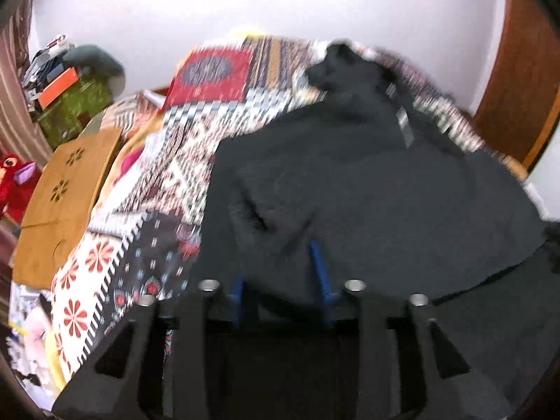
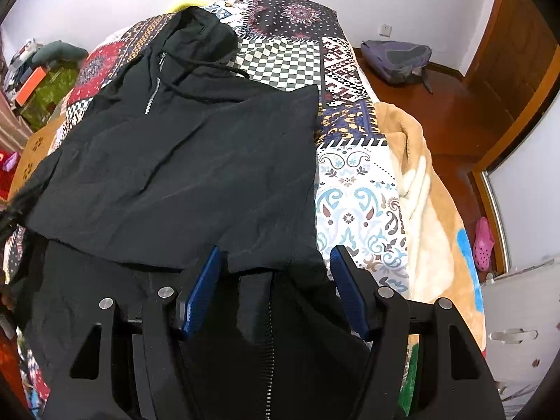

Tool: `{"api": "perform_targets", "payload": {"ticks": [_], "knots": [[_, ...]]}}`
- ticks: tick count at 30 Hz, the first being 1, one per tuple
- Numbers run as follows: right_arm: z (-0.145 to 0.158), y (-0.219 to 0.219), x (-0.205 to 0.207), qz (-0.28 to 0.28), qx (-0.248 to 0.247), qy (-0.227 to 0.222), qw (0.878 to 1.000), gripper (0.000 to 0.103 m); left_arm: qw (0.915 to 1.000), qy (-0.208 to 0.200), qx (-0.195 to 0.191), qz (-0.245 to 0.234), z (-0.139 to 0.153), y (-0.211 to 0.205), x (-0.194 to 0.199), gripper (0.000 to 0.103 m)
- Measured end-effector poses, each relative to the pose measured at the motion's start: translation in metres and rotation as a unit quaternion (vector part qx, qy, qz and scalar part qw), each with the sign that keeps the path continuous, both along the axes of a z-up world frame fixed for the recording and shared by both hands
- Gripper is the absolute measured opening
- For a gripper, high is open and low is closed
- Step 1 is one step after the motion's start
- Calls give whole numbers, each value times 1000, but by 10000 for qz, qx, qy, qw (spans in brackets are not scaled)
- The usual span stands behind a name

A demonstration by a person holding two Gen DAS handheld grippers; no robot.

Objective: Fold large clothes
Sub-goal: 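Release the folded side with the left gripper and raise both tools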

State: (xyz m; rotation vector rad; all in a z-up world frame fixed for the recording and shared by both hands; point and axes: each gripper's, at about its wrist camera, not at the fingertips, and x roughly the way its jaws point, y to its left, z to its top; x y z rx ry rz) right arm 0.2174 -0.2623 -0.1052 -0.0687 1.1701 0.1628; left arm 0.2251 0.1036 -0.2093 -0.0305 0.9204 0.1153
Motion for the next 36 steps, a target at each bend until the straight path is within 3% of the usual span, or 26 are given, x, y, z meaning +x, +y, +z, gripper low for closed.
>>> {"api": "perform_targets", "payload": {"ticks": [2, 3, 7, 11, 18, 21, 26, 32, 36], "knots": [[0, 1, 0, 36, -59, 21, 10000, 61, 9992, 189, 338, 56, -14, 2, -2, 52], [1, 2, 0, 45, -76, 33, 10000, 61, 9989, 219, 407, 45, -17, 3, -4, 59], [6, 3, 4, 61, -4, 105, 9999, 61, 9988, 238, 438, 15, -8, 10, -9, 66], [19, 7, 9, 115, 137, 28, 9998, 61, 9986, 86, 520, -69, 16, 17, -10, 70], [59, 28, 30, 356, 101, -599, 9975, 61, 9957, -569, 621, -381, 80, 7, 6, 79], [76, 39, 43, 449, 73, -908, 9948, 61, 9934, -819, 610, -526, 103, -3, 23, 80], [97, 60, 71, 580, 84, -1310, 9897, 61, 9914, -1091, 262, -666, 128, -18, 64, 81], [98, 84, 111, 654, -59, -1494, 9866, 61, 9920, -1022, 79, -743, 129, -30, 124, 81], [83, 99, 148, 595, 66, -1370, 9888, 61, 9936, -806, -173, -772, 116, -35, 170, 81]]}}
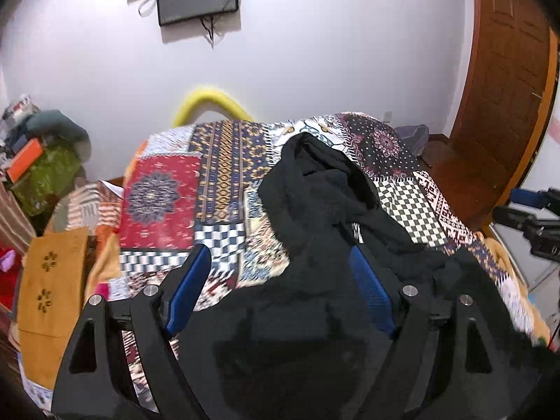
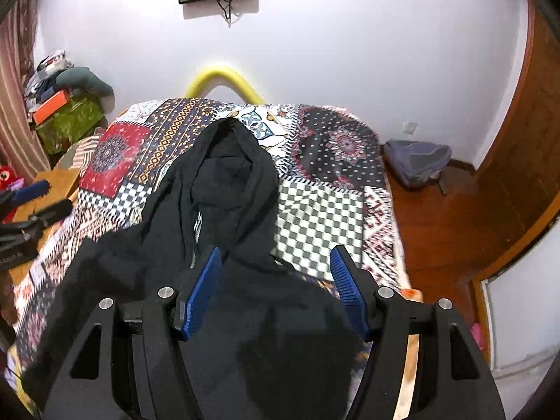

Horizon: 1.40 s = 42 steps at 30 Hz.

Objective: Fold large clothes

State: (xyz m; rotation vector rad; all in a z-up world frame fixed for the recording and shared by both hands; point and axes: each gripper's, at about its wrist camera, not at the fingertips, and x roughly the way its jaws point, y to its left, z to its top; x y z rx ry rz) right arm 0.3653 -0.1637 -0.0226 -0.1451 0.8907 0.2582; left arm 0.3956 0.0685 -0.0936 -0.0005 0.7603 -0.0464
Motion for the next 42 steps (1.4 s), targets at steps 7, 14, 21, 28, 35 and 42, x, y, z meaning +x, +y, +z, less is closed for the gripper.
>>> {"api": "perform_targets", "payload": {"ticks": [7, 14, 21, 28, 35, 42], "knots": [[-30, 29, 53, -153, 267, 318, 9990, 61, 9978, 485, -432, 105, -37, -1, 75, 81], [-66, 53, 105, -400, 395, 554, 9969, 61, 9953, 781, -504, 273, -74, -3, 132, 81], [-124, 39, 148, -1007, 568, 1232, 9856, 61, 9888, 1213, -735, 474, -117, -1, 171, 81], [-146, 39, 147, -830, 598, 1482, 9837, 21, 9722, 1761, -1458, 498, -156, 6, 175, 68], [-109, 43, 115, -729, 430, 986, 9915, 11, 9715, 1588, -1746, 239, -132, 6, 153, 20], [-39, 32, 54, -302, 425, 358, 9980, 11, 9823, 1158, -1437, -309, -76, -12, 93, 17]]}}
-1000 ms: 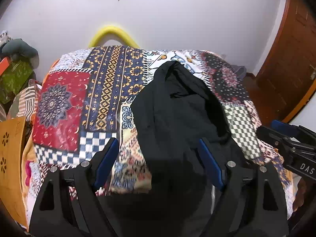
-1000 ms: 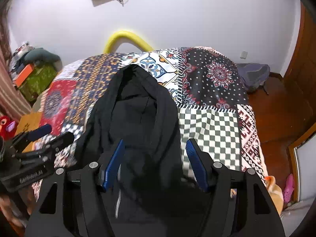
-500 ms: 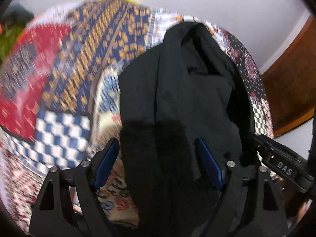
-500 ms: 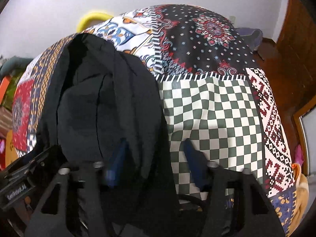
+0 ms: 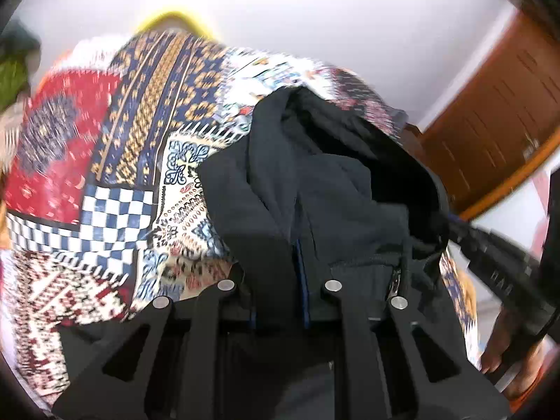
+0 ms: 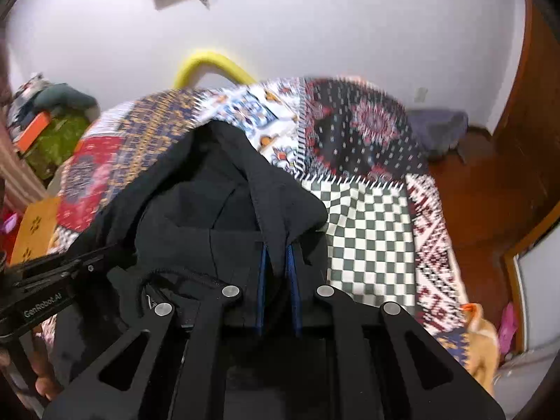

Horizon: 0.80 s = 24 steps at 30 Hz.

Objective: Fold large clothes

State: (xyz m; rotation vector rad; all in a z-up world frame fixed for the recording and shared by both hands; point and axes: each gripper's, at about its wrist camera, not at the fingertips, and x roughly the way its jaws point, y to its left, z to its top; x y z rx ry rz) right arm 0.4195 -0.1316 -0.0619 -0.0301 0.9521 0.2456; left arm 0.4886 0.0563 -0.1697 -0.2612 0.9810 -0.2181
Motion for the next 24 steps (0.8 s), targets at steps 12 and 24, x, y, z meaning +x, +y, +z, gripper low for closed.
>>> {"api": "perform_targets", "payload": {"ticks": [12, 24], "knots": [[19, -28, -133, 798, -29, -141, 9967, 10, 9925, -507, 677, -877, 29, -28, -144, 17], [-36, -33, -189, 1165, -1336, 480, 9830, 14, 9836, 317, 1588, -799, -53, -39, -221, 41]]}}
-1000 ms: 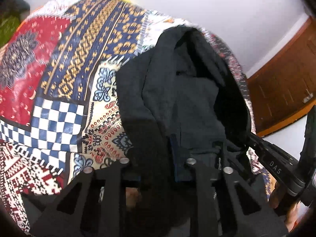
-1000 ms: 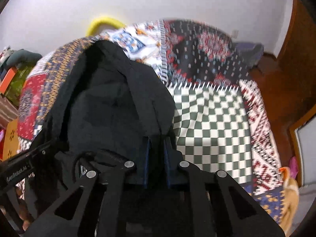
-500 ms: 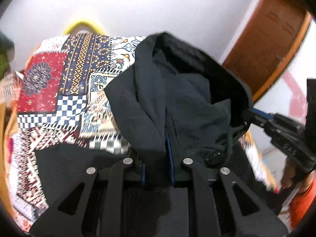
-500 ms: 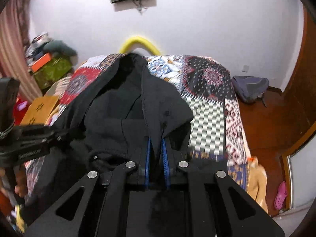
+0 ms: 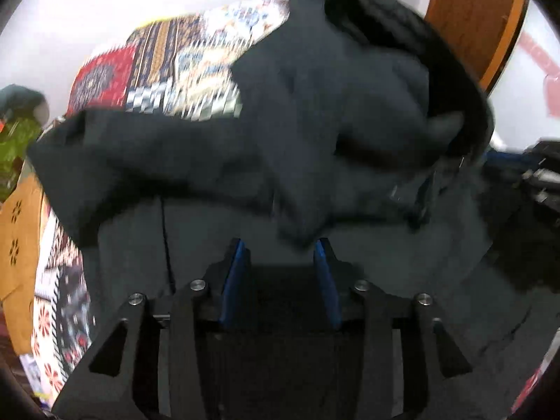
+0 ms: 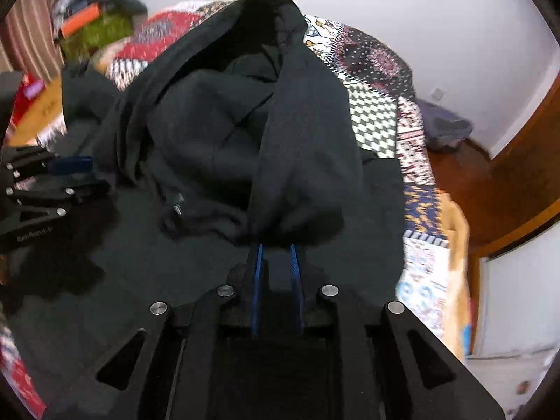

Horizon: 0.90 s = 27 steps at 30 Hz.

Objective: Fold large clothes

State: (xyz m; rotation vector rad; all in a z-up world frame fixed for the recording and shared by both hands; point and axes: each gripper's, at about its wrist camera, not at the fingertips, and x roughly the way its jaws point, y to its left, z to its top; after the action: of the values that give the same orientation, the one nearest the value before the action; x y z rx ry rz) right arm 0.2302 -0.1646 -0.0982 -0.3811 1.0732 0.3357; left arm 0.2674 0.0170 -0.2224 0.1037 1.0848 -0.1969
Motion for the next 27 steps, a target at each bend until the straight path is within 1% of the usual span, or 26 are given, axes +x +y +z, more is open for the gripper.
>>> {"api": "perform_targets", "payload": {"ticks": [3, 4, 5, 6, 7, 9, 11, 14, 18, 21, 23, 26, 27], "knots": [[15, -1, -5, 126, -127, -181, 9997, 23, 10000, 50, -54, -2, 3, 7, -10, 43], [18, -2, -6, 128, -106, -237, 9996, 29, 10000, -8, -69, -13, 8, 9, -13, 44], [27, -5, -6, 123, -36, -333, 9994, 36, 9999, -69, -71, -15, 12, 9, -15, 48], [34, -7, -5, 102, 49, -414, 9991, 40, 9997, -225, -81, -14, 23, 11, -17, 52], [41, -9, -3, 72, 164, -497, 9986, 45, 9995, -317, -92, -9, 31, 11, -19, 54], [54, -12, 1, -17, 402, -636, 9972, 49, 9981, -590, -161, 11, 52, 13, -17, 57], [63, -12, 7, -88, 584, -707, 9957, 55, 9970, -740, -227, 22, 67, 14, -12, 58], [74, -9, 25, -181, 804, -826, 9932, 57, 9946, -965, -370, 3, 91, 11, 5, 60], [71, 0, 52, -228, 868, -876, 9921, 57, 9923, -1155, -445, -67, 106, 3, 34, 61], [62, 4, 71, -352, 984, -741, 9918, 57, 9913, -1198, -533, -131, 108, -5, 54, 62], [53, 3, 83, -455, 1128, -607, 9907, 57, 9910, -1230, -520, -86, 104, -11, 73, 62], [39, -2, 109, -666, 1432, -277, 9871, 57, 9917, -1124, -617, -32, 92, -20, 97, 62], [34, -5, 115, -738, 1551, -174, 9850, 57, 9922, -1029, -708, -13, 85, -21, 107, 62]]}}
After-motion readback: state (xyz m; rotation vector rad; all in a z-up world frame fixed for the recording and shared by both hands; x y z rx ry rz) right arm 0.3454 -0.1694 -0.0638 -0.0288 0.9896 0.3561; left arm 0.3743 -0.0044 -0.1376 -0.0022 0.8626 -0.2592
